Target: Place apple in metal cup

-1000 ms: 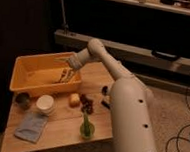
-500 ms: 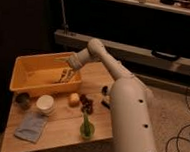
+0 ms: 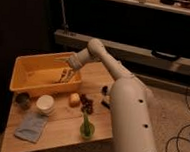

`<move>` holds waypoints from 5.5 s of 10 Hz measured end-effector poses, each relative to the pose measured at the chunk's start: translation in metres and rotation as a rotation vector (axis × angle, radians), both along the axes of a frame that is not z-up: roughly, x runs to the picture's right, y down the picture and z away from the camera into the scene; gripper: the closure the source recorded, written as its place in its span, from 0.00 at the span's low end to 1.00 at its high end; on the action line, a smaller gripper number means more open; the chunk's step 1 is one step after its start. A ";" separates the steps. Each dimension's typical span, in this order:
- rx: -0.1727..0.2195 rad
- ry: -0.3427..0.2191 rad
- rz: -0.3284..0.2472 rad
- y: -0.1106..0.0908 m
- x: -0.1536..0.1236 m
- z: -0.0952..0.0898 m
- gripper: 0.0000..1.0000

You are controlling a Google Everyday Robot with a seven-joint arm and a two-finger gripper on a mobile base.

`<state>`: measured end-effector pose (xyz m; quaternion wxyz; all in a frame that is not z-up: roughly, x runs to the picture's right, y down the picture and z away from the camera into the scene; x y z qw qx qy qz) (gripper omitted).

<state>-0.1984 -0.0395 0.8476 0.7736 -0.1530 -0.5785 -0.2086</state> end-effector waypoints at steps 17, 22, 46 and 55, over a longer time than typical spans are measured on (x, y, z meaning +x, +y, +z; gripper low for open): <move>0.478 0.079 -0.250 -0.093 0.030 -0.104 0.20; 0.592 0.141 -0.501 -0.058 0.095 -0.138 0.20; 0.759 -0.100 -0.883 0.116 0.080 -0.049 0.20; 0.685 -0.093 -0.969 0.154 0.081 0.003 0.20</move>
